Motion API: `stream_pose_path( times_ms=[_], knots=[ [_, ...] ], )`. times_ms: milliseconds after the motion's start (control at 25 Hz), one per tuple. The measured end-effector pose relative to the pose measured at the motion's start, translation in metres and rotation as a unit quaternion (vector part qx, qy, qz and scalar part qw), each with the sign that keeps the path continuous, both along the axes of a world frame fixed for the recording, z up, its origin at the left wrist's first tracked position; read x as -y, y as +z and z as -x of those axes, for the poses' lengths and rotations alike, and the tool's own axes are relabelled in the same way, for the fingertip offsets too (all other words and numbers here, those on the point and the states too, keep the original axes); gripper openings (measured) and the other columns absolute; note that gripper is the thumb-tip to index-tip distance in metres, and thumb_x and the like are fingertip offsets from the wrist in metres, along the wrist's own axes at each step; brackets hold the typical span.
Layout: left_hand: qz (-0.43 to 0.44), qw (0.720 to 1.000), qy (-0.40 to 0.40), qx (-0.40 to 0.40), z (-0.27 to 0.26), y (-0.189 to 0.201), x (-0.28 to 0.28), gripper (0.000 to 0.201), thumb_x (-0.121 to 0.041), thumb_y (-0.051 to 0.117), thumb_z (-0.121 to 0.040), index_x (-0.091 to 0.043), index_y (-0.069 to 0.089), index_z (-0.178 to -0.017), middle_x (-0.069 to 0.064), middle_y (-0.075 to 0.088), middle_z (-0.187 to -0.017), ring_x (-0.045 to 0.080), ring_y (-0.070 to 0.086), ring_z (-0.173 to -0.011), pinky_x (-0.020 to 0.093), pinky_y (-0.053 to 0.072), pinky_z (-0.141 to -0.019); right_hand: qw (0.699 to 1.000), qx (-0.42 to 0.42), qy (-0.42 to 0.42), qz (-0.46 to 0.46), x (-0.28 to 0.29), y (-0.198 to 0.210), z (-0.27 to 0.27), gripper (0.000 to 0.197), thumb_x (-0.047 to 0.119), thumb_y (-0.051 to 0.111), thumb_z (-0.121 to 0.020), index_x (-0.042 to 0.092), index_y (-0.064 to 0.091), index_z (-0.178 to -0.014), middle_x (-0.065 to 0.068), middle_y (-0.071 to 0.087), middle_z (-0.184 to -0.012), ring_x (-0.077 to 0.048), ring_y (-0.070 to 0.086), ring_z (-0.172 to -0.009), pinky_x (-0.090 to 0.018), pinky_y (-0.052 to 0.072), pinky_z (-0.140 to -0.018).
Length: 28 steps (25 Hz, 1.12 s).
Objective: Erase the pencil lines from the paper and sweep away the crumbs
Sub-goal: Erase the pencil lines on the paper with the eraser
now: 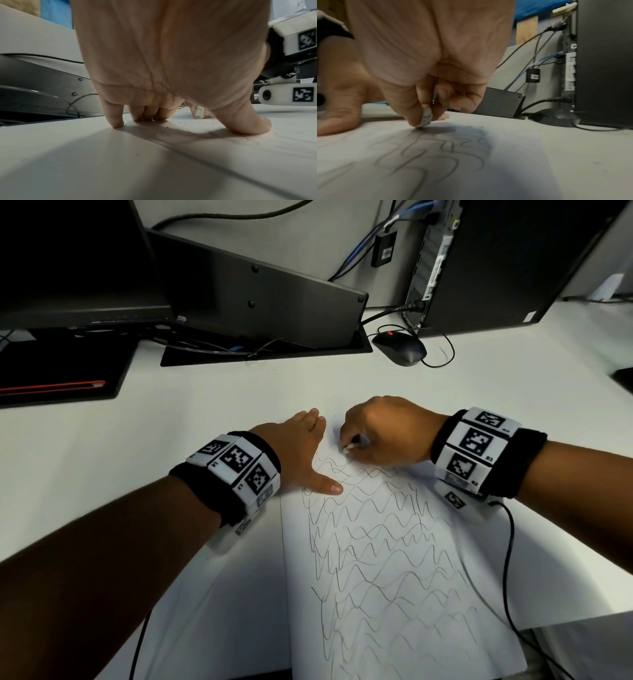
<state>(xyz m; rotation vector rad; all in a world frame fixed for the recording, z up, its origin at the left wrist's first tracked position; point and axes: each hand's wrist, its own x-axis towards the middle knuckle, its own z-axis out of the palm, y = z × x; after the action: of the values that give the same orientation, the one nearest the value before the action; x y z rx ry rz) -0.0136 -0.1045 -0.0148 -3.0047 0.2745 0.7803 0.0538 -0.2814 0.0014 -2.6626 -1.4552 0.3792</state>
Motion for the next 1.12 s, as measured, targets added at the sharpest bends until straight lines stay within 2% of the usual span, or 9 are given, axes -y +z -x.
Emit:
stream_pose_path(
  times_ms=[200, 280, 400, 480, 600, 760, 960, 1120],
  knots=[
    [0.006, 1.000, 0.002, 0.002, 0.004, 0.001, -0.001, 0.122, -0.082, 0.048, -0.077, -0.011, -0.012, -0.157, 0.003, -0.018, -0.165, 0.014, -0.010, -0.152, 0.045, 0.020, -0.122, 0.991, -0.028, -0.092, -0.096, 0.006, -0.005, -0.021, 0.011, 0.018, 0.062, -0.088, 0.013, 0.071, -0.092, 0.001, 0.064, -0.090, -0.020, 0.059, -0.084, -0.032, 0.048, -0.076],
    [0.002, 1.000, 0.004, -0.004, 0.007, 0.002, -0.004, 0.122, -0.082, 0.047, -0.077, -0.011, -0.013, -0.156, 0.003, -0.019, -0.164, 0.014, -0.011, -0.152, 0.044, 0.018, -0.122, 0.991, -0.030, -0.093, -0.096, 0.004, -0.007, -0.022, 0.013, 0.012, 0.059, -0.089, 0.011, 0.071, -0.093, 0.001, 0.058, -0.090, -0.019, 0.057, -0.083, -0.031, 0.046, -0.077],
    [-0.015, 1.000, 0.007, -0.016, 0.009, 0.007, -0.005, 0.121, -0.081, 0.049, -0.078, -0.011, -0.012, -0.156, 0.004, -0.019, -0.165, 0.015, -0.009, -0.152, 0.044, 0.020, -0.122, 0.990, -0.034, -0.089, -0.101, 0.002, -0.010, -0.020, 0.017, 0.008, 0.059, -0.088, 0.013, 0.073, -0.097, 0.005, 0.059, -0.089, -0.012, 0.054, -0.082, -0.022, 0.040, -0.074],
    [-0.016, 1.000, 0.002, -0.011, 0.008, 0.012, -0.001, 0.120, -0.077, 0.054, -0.079, -0.011, -0.010, -0.157, 0.004, -0.017, -0.165, 0.016, -0.004, -0.153, 0.043, 0.021, -0.120, 0.989, -0.042, -0.089, -0.109, 0.001, -0.010, -0.018, 0.017, 0.008, 0.062, -0.086, 0.014, 0.074, -0.097, 0.006, 0.064, -0.089, -0.009, 0.055, -0.081, -0.019, 0.041, -0.074],
    [0.001, 1.000, -0.016, 0.011, 0.002, 0.014, 0.011, 0.112, -0.073, 0.053, -0.084, -0.012, -0.004, -0.158, 0.002, -0.012, -0.166, 0.016, -0.001, -0.153, 0.043, 0.022, -0.120, 0.992, -0.035, -0.084, -0.090, -0.001, -0.009, -0.016, 0.017, 0.012, 0.068, -0.083, 0.018, 0.075, -0.096, 0.003, 0.070, -0.095, -0.013, 0.061, -0.084, -0.027, 0.049, -0.078],
    [-0.010, 1.000, -0.021, 0.004, -0.004, 0.006, 0.018, 0.110, -0.073, 0.050, -0.085, -0.011, -0.005, -0.158, 0.003, -0.010, -0.166, 0.018, -0.004, -0.153, 0.046, 0.022, -0.121, 0.992, -0.003, -0.103, -0.067, -0.003, -0.007, -0.014, 0.017, 0.020, 0.068, -0.082, 0.026, 0.074, -0.097, 0.006, 0.070, -0.096, -0.016, 0.062, -0.087, -0.032, 0.051, -0.077],
    [0.038, 0.999, -0.019, 0.013, -0.005, 0.001, 0.011, 0.100, -0.073, 0.055, -0.082, -0.022, 0.013, -0.159, 0.002, -0.005, -0.167, 0.020, -0.002, -0.153, 0.048, 0.022, -0.120, 0.997, -0.042, -0.030, -0.062, -0.005, -0.009, 0.010, 0.016, 0.021, 0.067, -0.083, 0.026, 0.074, -0.097, 0.009, 0.070, -0.099, -0.015, 0.063, -0.091, -0.031, 0.050, -0.080],
    [0.008, 1.000, -0.019, 0.010, -0.004, -0.001, 0.013, 0.109, -0.074, 0.051, -0.084, -0.017, -0.003, -0.159, 0.001, -0.009, -0.166, 0.019, -0.005, -0.153, 0.048, 0.022, -0.121, 0.992, 0.001, -0.103, -0.070, -0.004, -0.008, -0.005, 0.017, 0.025, 0.064, -0.084, 0.028, 0.074, -0.096, 0.005, 0.069, -0.098, -0.021, 0.063, -0.092, -0.036, 0.052, -0.080]
  ],
)
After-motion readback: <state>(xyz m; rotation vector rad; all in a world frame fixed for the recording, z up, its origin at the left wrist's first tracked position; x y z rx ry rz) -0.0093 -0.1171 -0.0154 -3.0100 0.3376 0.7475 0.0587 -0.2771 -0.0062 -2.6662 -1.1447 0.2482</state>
